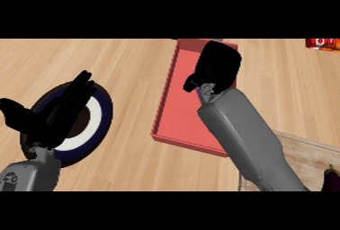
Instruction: Pick the can from the cutting board and place it in the cardboard box
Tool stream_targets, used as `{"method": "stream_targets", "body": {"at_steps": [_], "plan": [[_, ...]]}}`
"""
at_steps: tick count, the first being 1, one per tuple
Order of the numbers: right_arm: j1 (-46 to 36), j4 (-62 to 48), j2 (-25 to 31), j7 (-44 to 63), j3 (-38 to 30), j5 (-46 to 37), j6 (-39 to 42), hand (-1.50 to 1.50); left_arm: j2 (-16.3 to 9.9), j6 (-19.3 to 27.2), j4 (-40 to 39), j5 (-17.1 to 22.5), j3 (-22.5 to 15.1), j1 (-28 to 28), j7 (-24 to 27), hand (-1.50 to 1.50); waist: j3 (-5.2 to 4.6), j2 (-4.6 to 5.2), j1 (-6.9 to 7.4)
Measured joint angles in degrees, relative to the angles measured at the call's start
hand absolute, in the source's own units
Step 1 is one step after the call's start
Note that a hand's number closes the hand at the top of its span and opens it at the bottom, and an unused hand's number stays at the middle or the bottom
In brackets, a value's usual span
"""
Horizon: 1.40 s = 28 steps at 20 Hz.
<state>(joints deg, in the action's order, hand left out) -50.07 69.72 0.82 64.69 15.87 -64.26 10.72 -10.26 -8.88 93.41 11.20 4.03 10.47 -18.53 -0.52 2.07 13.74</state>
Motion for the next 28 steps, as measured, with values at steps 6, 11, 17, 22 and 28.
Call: {"method": "stream_targets", "body": {"at_steps": [6,11,17,22,28], "plan": [[-11.76,-6.32,-0.06,2.82,0.12,-5.74,-2.12,1.50,0.45,0.51,-1.21,-0.75,-0.47,0.69,-0.02,0.00,-0.14,-0.38,-0.15],[-19.58,-11.71,0.01,4.97,-1.49,-10.39,-3.14,1.50,0.76,1.28,-1.86,-1.22,-0.38,1.10,-0.08,0.00,-0.14,-0.69,-1.18],[-26.47,-18.10,0.02,6.43,-4.74,-14.35,-3.95,1.50,0.57,2.01,-2.66,-1.43,0.53,1.26,0.11,0.00,-0.07,-0.88,-2.85],[-30.11,-24.14,0.00,6.84,-7.54,-15.30,-4.15,1.50,0.30,2.18,-3.06,-1.13,1.47,0.85,0.38,0.00,0.00,-0.92,-3.80],[-32.40,-30.15,-0.01,6.96,-8.34,-15.04,-5.44,1.50,-0.05,2.06,-3.33,-1.15,2.09,0.53,1.25,0.00,0.11,-0.81,-4.58]]}}
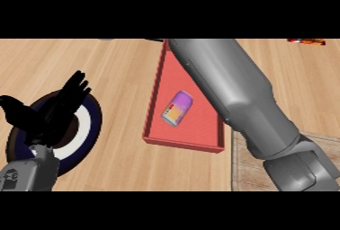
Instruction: Pick the can from the cutting board and place it in the cardboard box
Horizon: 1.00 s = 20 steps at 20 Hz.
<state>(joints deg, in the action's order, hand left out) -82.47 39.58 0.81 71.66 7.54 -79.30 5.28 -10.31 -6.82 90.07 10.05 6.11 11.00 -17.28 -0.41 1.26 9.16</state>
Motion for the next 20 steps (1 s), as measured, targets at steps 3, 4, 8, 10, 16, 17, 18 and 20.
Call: {"method": "stream_targets", "body": {"at_steps": [3,4,8,10,16,17,18,20], "plan": [[0.19,-2.13,0.00,0.06,0.28,0.84,-1.32,1.50,0.13,0.41,-0.12,-0.08,0.14,0.11,-0.25,0.00,0.07,0.02,-0.45],[0.50,-2.75,0.00,0.07,0.49,1.02,-1.92,1.50,-0.04,0.42,0.07,0.06,0.33,0.12,-0.50,0.00,0.09,0.00,-0.53],[2.47,-4.56,0.01,-0.21,0.82,2.45,-4.52,1.50,-0.43,0.07,0.16,0.41,0.88,-0.19,-0.14,0.00,0.15,0.08,-0.73],[4.27,-5.05,0.00,-0.66,0.83,3.82,-6.12,1.50,-0.54,0.23,0.31,0.48,1.12,0.14,-0.20,0.00,0.19,0.11,-0.98],[9.61,-6.37,-0.02,-0.95,-3.15,9.36,-10.37,-1.50,-0.49,0.40,0.59,0.38,1.28,-0.63,-0.07,0.00,0.30,0.04,-1.60],[10.44,-6.48,0.00,-1.00,-3.41,10.24,-11.15,-1.50,-0.33,0.40,0.75,0.35,1.17,-1.07,0.07,0.00,0.31,-0.04,-1.58],[10.64,-6.65,0.00,-0.99,-3.42,11.23,-11.74,-1.50,-0.36,0.33,0.56,0.33,1.17,-1.08,0.13,0.00,0.31,-0.08,-1.59],[12.46,-6.52,0.00,-1.70,-2.50,13.22,-13.71,-1.50,-0.16,0.28,0.27,0.21,0.96,-1.12,0.28,0.00,0.31,-0.16,-1.51]]}}
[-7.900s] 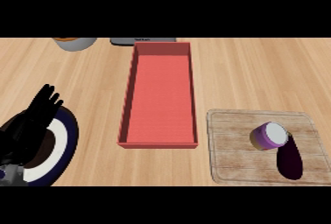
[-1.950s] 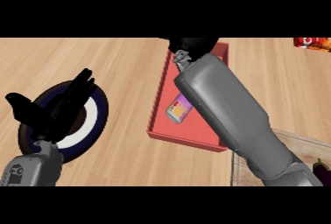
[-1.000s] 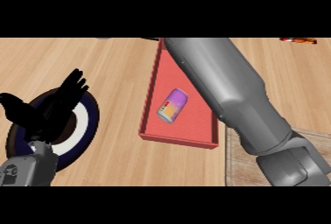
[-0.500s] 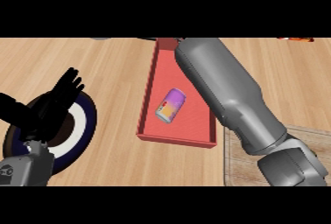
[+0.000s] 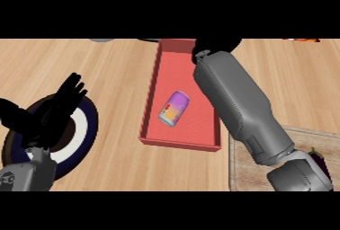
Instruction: Pick the can from the cutting board and place it in the cardboard box
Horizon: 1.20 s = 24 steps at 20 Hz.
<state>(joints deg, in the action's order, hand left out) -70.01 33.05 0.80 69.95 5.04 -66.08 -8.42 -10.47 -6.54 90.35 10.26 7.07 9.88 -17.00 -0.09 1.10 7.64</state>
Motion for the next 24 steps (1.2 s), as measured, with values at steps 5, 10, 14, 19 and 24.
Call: {"method": "stream_targets", "body": {"at_steps": [5,10,14,19,24], "plan": [[1.47,1.77,0.01,-1.37,3.34,1.18,-5.97,-1.50,0.12,0.13,-0.28,0.01,0.13,-0.17,0.04,0.00,0.02,-0.24,-0.14],[1.46,6.56,0.06,-2.37,3.01,-3.21,-14.58,-1.50,-0.27,0.35,-0.01,0.05,0.95,-1.31,0.23,0.00,0.04,-0.89,-1.76],[2.38,10.74,0.03,-2.42,1.91,-6.68,-21.32,-1.50,-0.85,0.64,0.01,0.18,1.85,-1.50,-0.05,0.00,0.05,-1.31,-3.13],[6.16,16.09,-0.09,-1.52,0.89,-10.52,-26.84,-1.50,-1.40,0.59,0.37,0.59,2.89,-3.01,-0.04,0.00,0.06,-1.93,-4.60],[11.68,22.89,-0.26,-0.43,1.85,-12.63,-30.89,-1.50,-1.68,0.44,0.24,0.86,3.65,-3.98,0.47,0.00,0.05,-2.33,-5.77]]}}
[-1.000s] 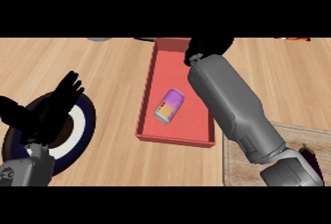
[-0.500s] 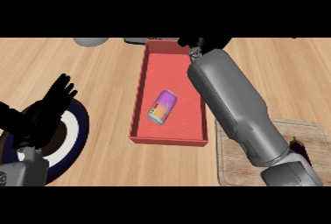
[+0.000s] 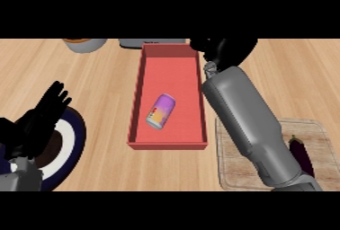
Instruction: Pick the can from the cutting board and place it in the cardboard box
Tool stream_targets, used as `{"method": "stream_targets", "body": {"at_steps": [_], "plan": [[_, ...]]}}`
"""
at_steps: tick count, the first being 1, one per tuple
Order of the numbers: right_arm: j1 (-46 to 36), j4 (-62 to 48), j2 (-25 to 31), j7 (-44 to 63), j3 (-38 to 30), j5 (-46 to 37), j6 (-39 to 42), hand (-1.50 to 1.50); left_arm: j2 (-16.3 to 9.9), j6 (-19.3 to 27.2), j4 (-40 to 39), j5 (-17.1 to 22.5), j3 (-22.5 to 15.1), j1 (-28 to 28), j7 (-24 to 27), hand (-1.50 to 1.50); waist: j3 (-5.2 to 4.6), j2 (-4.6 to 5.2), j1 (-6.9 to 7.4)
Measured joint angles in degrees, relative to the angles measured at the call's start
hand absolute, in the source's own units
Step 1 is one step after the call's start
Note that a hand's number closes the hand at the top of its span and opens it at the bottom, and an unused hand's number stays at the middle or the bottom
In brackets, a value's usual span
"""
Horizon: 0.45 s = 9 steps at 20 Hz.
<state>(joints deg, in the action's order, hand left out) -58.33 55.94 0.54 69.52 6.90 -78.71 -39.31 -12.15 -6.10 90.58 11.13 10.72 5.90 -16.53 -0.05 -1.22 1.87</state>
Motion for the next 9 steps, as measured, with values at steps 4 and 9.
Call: {"method": "stream_targets", "body": {"at_steps": [4,9], "plan": [[5.47,6.29,-0.15,1.08,2.76,-0.59,-1.77,-1.50,0.11,0.37,0.70,0.00,0.17,-0.67,-0.28,0.00,0.02,-0.28,-0.61],[13.47,14.31,-0.27,2.05,6.94,-2.06,-3.32,-1.50,-0.39,-0.34,0.90,0.78,1.17,-1.90,0.40,0.00,-0.02,-0.32,-1.17]]}}
